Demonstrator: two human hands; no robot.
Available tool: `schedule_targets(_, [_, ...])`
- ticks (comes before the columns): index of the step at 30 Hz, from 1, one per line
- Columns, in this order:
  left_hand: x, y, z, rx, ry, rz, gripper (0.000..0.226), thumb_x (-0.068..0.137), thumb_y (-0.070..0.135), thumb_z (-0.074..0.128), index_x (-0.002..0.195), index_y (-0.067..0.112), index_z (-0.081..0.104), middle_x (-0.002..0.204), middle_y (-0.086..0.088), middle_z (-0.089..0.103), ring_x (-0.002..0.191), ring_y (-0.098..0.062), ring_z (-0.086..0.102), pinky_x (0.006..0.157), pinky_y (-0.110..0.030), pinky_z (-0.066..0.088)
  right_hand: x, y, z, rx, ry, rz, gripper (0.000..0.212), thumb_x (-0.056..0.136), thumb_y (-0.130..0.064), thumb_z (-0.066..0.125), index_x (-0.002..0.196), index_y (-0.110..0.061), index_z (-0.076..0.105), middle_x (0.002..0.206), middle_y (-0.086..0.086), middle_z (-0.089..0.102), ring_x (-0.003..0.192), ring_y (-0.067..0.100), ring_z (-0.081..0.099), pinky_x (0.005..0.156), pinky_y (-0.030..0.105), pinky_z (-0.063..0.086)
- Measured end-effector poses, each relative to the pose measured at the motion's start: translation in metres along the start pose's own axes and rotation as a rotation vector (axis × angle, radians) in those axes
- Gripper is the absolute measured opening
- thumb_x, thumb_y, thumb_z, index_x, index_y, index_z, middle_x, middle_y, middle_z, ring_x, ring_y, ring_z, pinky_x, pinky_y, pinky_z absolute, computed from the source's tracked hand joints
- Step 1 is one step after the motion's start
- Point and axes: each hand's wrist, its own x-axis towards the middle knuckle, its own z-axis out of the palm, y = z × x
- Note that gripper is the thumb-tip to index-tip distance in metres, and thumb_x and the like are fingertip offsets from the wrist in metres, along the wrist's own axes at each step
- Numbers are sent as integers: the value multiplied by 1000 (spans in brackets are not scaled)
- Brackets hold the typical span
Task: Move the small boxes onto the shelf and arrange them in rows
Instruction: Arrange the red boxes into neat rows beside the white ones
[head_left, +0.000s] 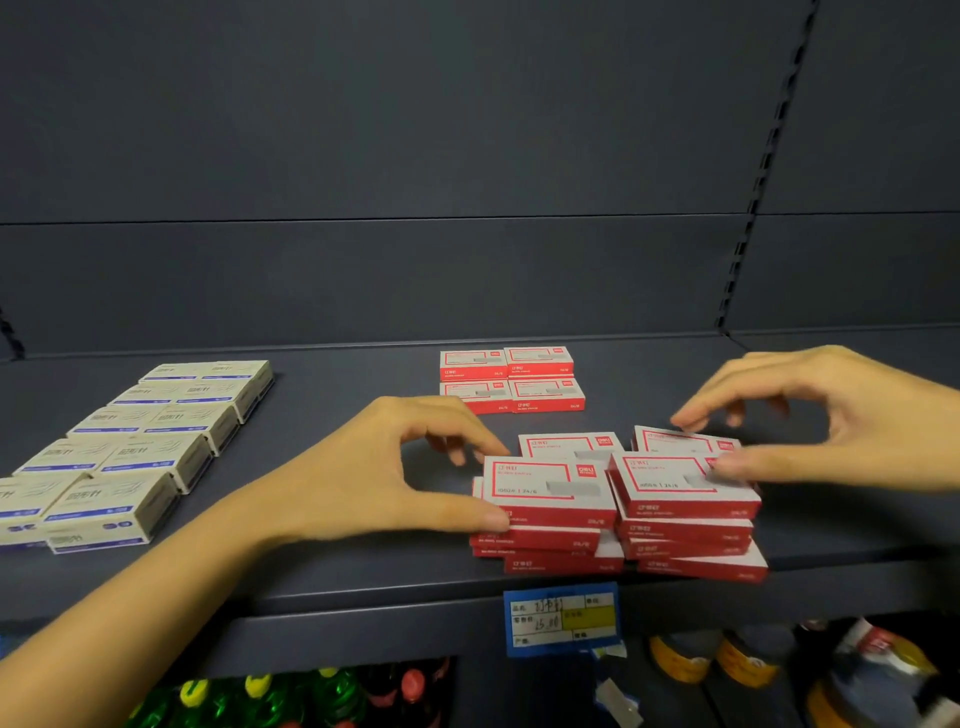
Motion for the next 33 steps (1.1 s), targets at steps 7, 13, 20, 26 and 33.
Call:
schedule_targets(7, [0, -1, 1, -14, 7, 21, 27, 65, 38, 77, 90, 30, 70, 87, 10, 65, 87, -12, 58, 79, -13, 44, -9, -6, 5, -79, -15, 8, 60, 57, -85, 54, 107, -52, 55, 103, -26, 60, 96, -4, 55, 70, 1, 40])
schedule_targets(13, [2, -2, -4, 13, 39, 50, 31, 69, 39, 71, 97, 26, 70, 94, 8, 65, 88, -11, 58, 79, -17, 47, -8, -4, 6, -92, -42, 25, 56, 59, -83, 53, 104, -50, 56, 100, -22, 60, 92, 2, 58, 65, 7, 43])
schedule_targets(20, [17, -18, -29, 77, 213, -21, 30, 66, 46, 64, 94, 35, 66, 85, 14, 67, 79, -2, 59, 73, -11, 46, 9, 2, 0, 3, -1, 7, 37, 71, -64, 61, 99, -40, 64, 93, -11, 63, 79, 15, 57, 63, 31, 46])
schedule_targets(26, [45, -55, -33, 208, 248, -162, 28, 77, 35, 67, 102, 22, 68, 88, 14, 63, 75, -9, 57, 66, -12, 43, 47, 6, 5, 59, 72, 61, 40, 63, -56, 62, 98, -35, 65, 86, -23, 62, 78, 4, 57, 59, 11, 43])
schedule_targets(33, [54, -86, -23, 128, 190, -253, 16, 80, 32, 68, 96, 29, 66, 95, 6, 68, 80, -8, 58, 73, -13, 44, 89, 32, 25, -38, 56, 142, 36, 77, -44, 65, 109, -26, 63, 100, -14, 60, 82, 8, 58, 65, 15, 42])
